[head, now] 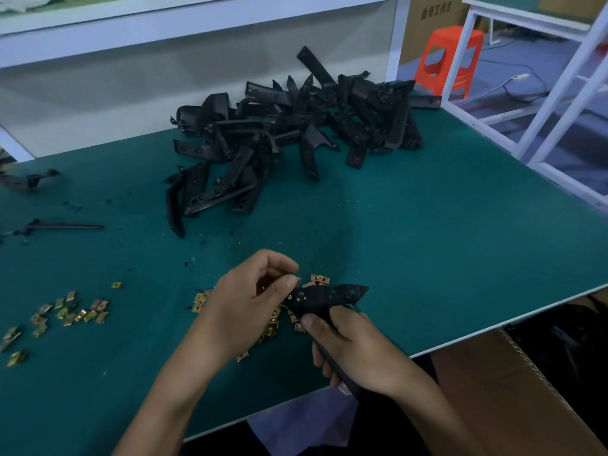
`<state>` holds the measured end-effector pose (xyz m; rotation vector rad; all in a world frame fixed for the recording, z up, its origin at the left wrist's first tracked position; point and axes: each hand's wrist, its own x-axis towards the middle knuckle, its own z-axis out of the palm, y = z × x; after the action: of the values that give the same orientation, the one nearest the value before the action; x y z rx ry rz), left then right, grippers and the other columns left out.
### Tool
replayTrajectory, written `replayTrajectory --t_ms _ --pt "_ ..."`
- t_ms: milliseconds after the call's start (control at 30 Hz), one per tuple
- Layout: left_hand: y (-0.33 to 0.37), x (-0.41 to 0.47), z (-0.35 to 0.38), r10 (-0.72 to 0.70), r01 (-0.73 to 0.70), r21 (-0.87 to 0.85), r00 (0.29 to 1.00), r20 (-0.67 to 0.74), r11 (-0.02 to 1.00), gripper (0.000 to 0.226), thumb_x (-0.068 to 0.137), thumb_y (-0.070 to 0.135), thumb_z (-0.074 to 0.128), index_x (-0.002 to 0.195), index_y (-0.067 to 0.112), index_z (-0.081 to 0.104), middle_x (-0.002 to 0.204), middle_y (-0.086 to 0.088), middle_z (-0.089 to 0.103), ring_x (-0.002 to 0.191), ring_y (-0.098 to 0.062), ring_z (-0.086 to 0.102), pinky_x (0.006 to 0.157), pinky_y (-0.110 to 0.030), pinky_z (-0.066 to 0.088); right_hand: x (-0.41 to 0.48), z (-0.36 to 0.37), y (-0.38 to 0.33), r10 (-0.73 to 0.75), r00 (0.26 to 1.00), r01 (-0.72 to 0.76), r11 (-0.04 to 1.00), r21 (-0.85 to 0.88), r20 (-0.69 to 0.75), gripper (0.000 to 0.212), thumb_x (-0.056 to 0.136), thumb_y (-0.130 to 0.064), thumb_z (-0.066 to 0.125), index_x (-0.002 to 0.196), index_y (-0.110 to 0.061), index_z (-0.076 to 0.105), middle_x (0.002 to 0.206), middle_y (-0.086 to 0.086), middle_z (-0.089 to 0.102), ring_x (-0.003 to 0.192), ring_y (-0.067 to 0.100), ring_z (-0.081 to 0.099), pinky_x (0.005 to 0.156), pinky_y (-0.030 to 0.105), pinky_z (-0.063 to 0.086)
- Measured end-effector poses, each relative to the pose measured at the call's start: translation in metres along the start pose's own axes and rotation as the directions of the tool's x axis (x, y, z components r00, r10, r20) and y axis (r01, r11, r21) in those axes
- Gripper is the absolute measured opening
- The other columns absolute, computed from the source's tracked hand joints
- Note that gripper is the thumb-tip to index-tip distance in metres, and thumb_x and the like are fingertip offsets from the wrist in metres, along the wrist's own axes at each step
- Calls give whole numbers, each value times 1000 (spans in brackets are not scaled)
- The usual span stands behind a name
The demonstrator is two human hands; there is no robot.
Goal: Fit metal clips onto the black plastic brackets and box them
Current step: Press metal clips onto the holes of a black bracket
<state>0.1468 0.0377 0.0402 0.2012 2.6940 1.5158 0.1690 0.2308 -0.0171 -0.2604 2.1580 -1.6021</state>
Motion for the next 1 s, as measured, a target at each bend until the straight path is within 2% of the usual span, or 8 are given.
replayTrajectory --t_ms 267,400,533,667,767,867,933,1000 --pt "7 0 -1 62 -68 85 996 69 994 24 99 22 63 99 45 72 94 28 71 93 7 64 75 -6 42 -2 0 -5 35 999 -35 999 -31 -14 46 104 -48 49 78 -10 55 58 -1 65 44 14 60 43 25 46" --pt "10 -1 -2 52 -58 84 996 76 995 29 98 21 64 99 49 70 91 28 72 90 6 65 74 -9 45 -4 0 -8 45 999 -45 999 -18 -9 47 104 -47 48 77 -10 56 56 -1 63 44 13 59 41 22 44" --pt "14 -4 1 39 -48 123 996 77 991 23 96 19 65 94 39 75 85 26 70 81 6 64 69 -9 44 -4 -3 -10 47 999 -47 999 5 5 47 105 -45 48 74 -10 57 57 2 63 46 14 59 42 24 45" --pt "12 -10 4 28 -40 162 997 76 986 20 96 23 64 101 39 75 91 23 68 87 3 61 71 -10 41 -5 -3 -11 70 997 -70 997 25 20 51 104 -45 48 69 -11 58 53 1 61 43 14 57 41 22 43" --pt "5 -16 2 44 -52 58 991 128 997 29 99 23 61 109 48 72 103 36 67 96 11 61 76 -3 40 -5 -3 -11 59 998 -59 998 17 11 47 105 -44 49 72 -10 57 54 0 62 43 13 58 42 23 44" --pt "-9 -9 3 -41 48 -132 997 60 990 31 104 22 53 110 46 72 105 22 74 101 6 65 84 -10 46 -5 -1 -10 12 1000 -11 999 -51 22 43 104 -42 51 73 -13 56 57 -1 63 46 12 60 45 24 47" --pt "-23 4 5 -86 84 -54 995 -42 995 24 104 23 53 108 37 72 100 17 75 98 4 66 85 -18 48 -6 -1 -9 0 999 2 998 -63 34 43 104 -42 52 71 -15 57 57 -3 63 48 11 61 47 23 47" --pt "-32 18 10 -15 21 142 999 -39 990 18 103 27 55 111 31 71 104 20 71 100 7 62 84 -18 45 -6 -2 -8 16 999 -15 1000 -25 42 44 103 -43 53 69 -15 58 56 -3 63 47 11 61 47 21 46"
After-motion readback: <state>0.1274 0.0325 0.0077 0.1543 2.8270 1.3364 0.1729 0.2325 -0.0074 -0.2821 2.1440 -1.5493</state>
